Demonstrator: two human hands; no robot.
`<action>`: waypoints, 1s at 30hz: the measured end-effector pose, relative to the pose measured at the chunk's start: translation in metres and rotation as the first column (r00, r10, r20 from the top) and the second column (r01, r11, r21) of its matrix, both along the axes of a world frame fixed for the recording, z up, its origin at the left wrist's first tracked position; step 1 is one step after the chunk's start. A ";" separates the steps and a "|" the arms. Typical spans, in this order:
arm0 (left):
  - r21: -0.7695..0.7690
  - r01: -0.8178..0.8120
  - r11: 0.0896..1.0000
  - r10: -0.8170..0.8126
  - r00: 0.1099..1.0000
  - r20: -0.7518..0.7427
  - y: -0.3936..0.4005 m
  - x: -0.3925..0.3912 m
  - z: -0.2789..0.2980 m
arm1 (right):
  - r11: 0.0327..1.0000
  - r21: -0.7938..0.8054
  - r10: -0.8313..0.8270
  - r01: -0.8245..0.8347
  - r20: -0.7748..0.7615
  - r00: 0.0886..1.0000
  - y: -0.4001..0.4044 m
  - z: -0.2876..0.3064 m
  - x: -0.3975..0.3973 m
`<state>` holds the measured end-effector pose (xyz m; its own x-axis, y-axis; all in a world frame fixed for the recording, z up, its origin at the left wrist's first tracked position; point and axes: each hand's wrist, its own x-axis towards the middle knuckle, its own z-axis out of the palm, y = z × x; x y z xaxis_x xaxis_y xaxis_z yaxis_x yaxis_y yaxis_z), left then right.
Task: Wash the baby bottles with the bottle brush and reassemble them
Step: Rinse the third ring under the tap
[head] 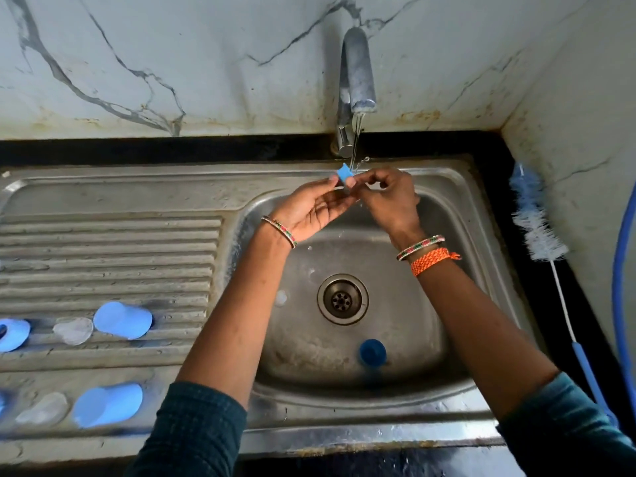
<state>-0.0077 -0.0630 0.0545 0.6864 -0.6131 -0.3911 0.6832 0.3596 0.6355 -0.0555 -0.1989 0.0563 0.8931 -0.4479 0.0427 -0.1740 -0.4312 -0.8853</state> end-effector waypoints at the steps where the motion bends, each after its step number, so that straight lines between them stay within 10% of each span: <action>1: 0.031 -0.032 0.999 0.030 0.999 0.041 -0.001 0.001 -0.002 | 0.999 -0.043 0.028 -0.027 0.022 0.999 0.002 0.001 -0.001; 6: 0.178 0.034 0.983 -0.052 0.994 0.096 0.015 0.006 -0.002 | 0.819 -0.388 0.386 -0.423 -0.171 0.906 -0.020 0.005 -0.019; 11: 0.257 0.156 0.954 -0.196 0.971 0.139 0.017 0.015 0.017 | 0.116 -0.960 0.423 -0.255 -0.185 0.887 -0.046 0.008 -0.012; 17: 0.351 0.143 0.926 -0.202 0.969 0.139 0.016 0.014 0.021 | 0.725 -0.490 0.371 -0.484 -0.314 0.874 -0.014 -0.001 -0.033; 19: 0.359 0.165 0.919 -0.218 0.970 0.112 0.015 0.013 0.021 | 0.694 -0.510 0.405 -0.509 -0.307 0.861 -0.023 0.001 -0.031; 23: 0.292 0.266 0.919 -0.286 0.958 0.024 0.014 0.016 0.031 | 0.291 -0.916 0.401 -0.277 -0.147 0.904 -0.046 0.002 -0.021; 30: 0.489 0.340 0.803 -0.428 0.901 0.075 0.009 0.006 0.026 | 0.569 -0.814 0.452 -0.120 0.188 0.872 -0.026 -0.011 -0.021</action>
